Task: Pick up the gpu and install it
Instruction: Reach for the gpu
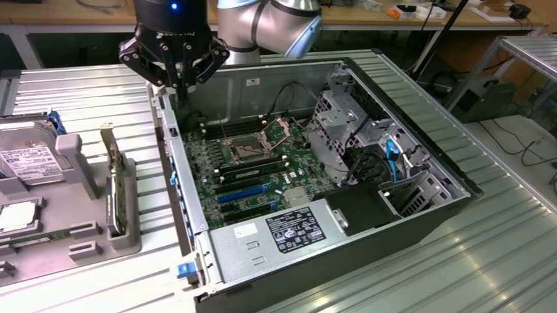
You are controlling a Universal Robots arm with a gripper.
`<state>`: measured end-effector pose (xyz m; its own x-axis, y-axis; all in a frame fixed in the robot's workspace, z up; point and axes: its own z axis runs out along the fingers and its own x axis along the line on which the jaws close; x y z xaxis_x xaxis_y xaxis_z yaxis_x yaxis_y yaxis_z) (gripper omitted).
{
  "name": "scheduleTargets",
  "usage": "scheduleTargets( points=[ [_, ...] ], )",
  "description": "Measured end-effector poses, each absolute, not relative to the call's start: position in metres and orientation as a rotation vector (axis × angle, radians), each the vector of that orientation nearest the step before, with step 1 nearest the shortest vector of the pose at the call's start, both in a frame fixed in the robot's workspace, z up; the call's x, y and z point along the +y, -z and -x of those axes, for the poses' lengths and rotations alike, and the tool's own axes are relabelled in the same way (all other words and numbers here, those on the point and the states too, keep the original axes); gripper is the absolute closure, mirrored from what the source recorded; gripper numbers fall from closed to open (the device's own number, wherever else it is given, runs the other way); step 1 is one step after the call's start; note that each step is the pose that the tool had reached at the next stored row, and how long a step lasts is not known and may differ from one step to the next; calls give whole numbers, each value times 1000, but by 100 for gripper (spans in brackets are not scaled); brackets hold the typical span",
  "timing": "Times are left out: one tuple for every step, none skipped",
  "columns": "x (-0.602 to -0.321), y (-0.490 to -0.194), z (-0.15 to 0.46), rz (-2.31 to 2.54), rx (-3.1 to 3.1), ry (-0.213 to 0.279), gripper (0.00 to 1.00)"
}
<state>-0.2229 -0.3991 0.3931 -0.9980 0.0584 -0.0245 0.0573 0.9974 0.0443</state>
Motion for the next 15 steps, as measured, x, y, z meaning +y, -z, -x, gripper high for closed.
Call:
scheduleTargets(
  points=[
    [-399,-393,225,-89,3114,-68,89],
    [-399,-393,226,-89,3114,-68,89],
    [-399,-393,227,-88,3114,-68,89],
    [-399,-393,228,-88,3114,-68,89],
    [-399,-393,229,-87,3114,-68,89],
    [-399,-393,231,-86,3114,-68,89],
    [-399,-393,233,-85,3114,-68,89],
    [-399,-393,235,-84,3114,-68,89],
    [-399,-393,238,-83,3114,-68,89],
    [-399,-393,239,-82,3114,-68,89],
    [-399,-393,240,-82,3114,-68,89],
    [-399,-393,242,-81,3114,-68,89],
    [-399,-393,244,-80,3114,-68,89],
    [-399,-393,245,-79,3114,-68,89],
    [-399,-393,247,-78,3114,-68,89]
  ],
)
